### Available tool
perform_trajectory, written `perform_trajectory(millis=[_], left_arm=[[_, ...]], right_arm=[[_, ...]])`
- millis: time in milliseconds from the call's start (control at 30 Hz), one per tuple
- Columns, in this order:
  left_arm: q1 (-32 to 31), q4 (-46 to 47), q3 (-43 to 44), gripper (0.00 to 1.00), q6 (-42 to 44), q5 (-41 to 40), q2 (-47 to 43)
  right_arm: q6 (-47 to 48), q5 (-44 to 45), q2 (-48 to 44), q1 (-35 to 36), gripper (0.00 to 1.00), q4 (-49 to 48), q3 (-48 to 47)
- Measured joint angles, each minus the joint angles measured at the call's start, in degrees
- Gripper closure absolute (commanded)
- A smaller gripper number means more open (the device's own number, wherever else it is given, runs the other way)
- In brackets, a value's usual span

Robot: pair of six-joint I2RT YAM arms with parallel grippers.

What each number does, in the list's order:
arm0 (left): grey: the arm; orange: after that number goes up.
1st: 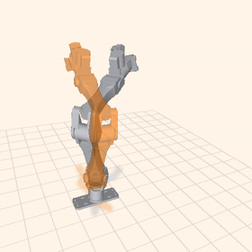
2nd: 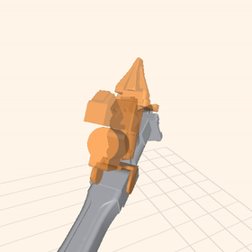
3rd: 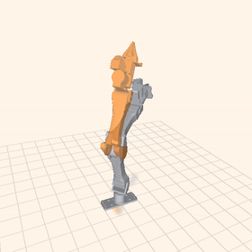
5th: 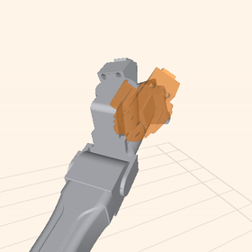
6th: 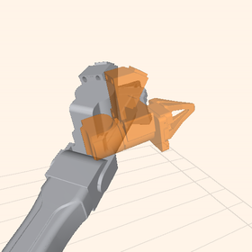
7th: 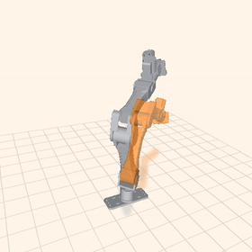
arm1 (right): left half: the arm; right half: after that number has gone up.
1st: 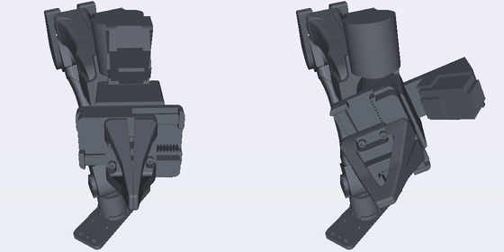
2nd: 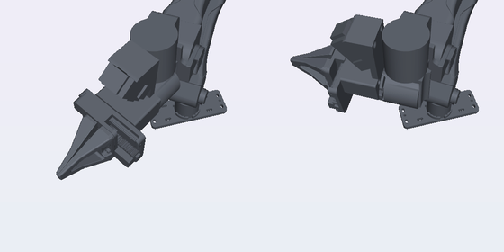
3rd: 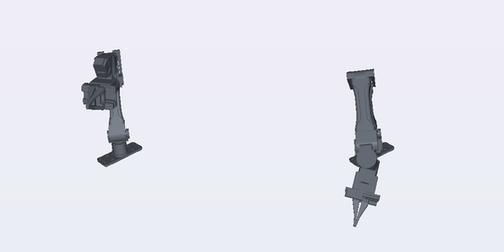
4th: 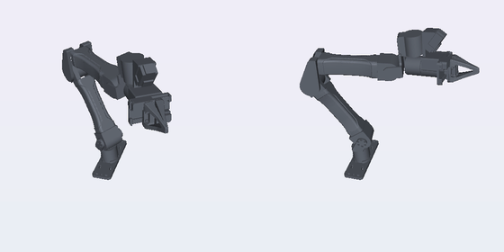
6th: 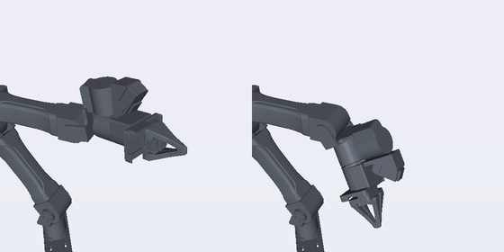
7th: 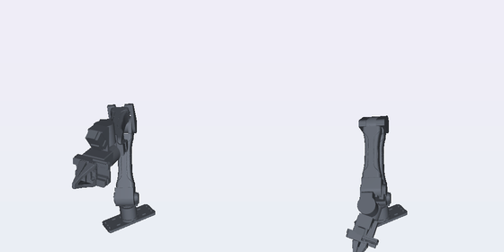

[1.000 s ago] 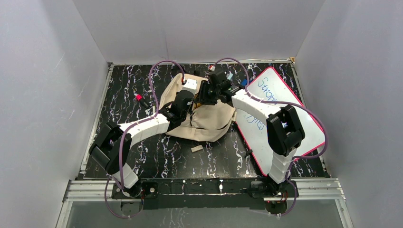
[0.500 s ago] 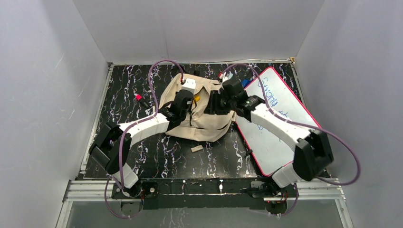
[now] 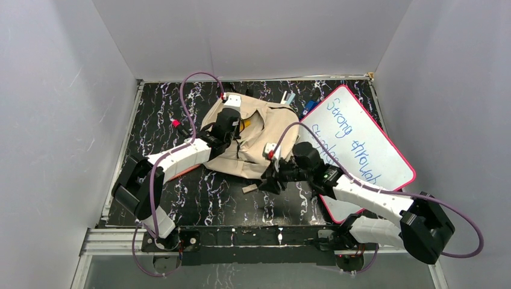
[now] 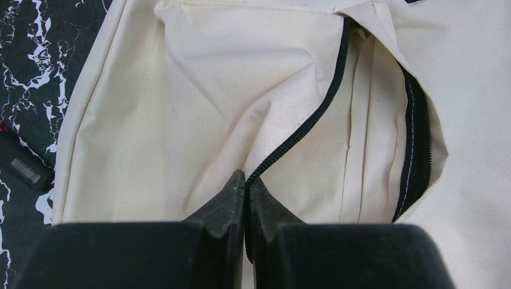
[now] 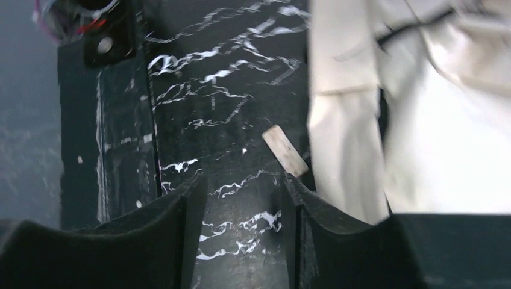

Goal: Pack the student bag
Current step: Place the stationery in the student bag, then pick up the stationery from the center of the board.

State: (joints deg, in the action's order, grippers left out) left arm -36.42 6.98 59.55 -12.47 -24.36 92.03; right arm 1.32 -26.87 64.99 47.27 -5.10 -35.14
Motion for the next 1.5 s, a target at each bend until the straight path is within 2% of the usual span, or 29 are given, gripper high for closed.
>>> perform_trajectory(millis=[100,200,400,567,867,1167,1267,1500], left_arm=[[0.1,-0.1,0.0,1.00,-0.2,0.2,0.0],[0.6,-0.2,0.0,1.00,-0.3,0.8,0.0],[1.0,-0.6,0.2,1.00,-0.6,1.6,0.0],[1.6,-0.7,0.2,1.00,-0.7,2.0,0.0],[2.1,-1.0,0.2,1.00,-0.7,2.8,0.0],[2.2,-1.0,0.2,1.00,-0.7,2.9,0.0],[2.2,-1.0,0.2,1.00,-0.7,3.0,0.0],[2.3,-1.0,0.3,1.00,-0.7,3.2,0.0]], right_arm=[[10.6,-6.2,0.3,1.7,0.43,-3.7,1.6],[21.4,-11.0,3.8,2.8,0.43,-3.7,-0.8],[37.4,-14.1,15.6,3.7,0.42,3.9,-11.4],[45.6,-14.4,23.0,4.4,0.40,10.2,-16.5],[51.6,-11.2,32.9,6.1,0.41,15.6,-19.3],[52.7,-6.6,35.9,6.8,0.43,15.4,-20.6],[52.7,-6.1,36.6,6.9,0.48,15.8,-21.6],[53.2,-5.2,38.2,7.2,0.75,17.7,-23.9]])
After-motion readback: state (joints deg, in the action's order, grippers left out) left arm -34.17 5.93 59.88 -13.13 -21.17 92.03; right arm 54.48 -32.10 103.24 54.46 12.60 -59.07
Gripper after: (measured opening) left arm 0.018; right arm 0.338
